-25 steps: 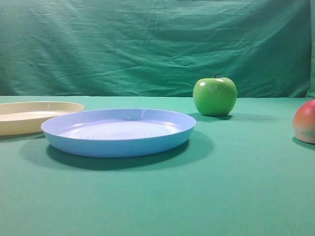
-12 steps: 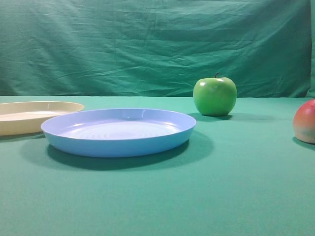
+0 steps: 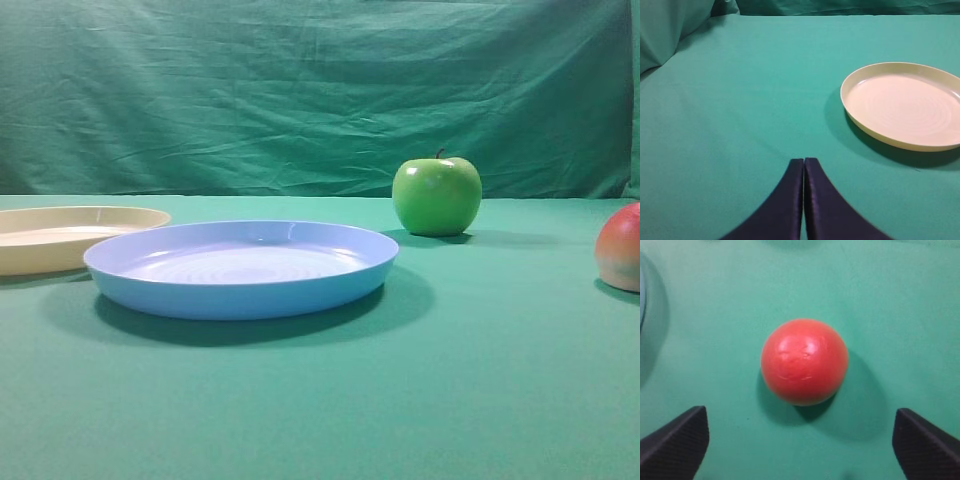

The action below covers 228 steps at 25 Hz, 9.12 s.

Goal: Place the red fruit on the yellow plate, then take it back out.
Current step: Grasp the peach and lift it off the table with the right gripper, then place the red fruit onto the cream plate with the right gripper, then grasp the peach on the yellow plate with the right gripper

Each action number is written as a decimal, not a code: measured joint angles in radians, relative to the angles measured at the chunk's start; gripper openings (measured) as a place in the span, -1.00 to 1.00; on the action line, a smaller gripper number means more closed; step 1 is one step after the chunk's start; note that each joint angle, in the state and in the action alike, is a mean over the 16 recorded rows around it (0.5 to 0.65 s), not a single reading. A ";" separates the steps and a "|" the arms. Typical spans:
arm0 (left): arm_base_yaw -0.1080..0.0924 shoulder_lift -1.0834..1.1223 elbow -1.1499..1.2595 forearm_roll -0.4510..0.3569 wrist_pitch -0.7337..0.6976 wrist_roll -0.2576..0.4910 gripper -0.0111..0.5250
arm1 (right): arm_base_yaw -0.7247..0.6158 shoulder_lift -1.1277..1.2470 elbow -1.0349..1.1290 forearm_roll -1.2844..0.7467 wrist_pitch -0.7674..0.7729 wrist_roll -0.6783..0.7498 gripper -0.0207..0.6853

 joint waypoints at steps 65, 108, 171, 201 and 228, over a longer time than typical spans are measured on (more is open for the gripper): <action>0.000 0.000 0.000 0.000 0.000 0.000 -0.96 | 0.626 0.975 -1.358 0.134 0.173 -0.236 -0.39; 0.000 0.000 0.000 0.000 0.000 0.000 -0.96 | 0.477 0.676 -1.346 0.134 0.387 -0.061 -0.92; 0.000 0.000 0.000 0.000 0.000 0.000 -0.96 | -0.016 -1.073 0.215 -0.211 -0.083 0.205 -0.94; 0.000 0.000 0.000 0.000 0.000 0.000 -0.96 | -0.079 -1.273 0.663 -0.167 -0.197 0.135 -0.94; 0.000 0.000 0.000 0.000 0.000 0.000 -0.96 | 0.084 -0.726 0.208 0.023 -0.211 0.093 -0.94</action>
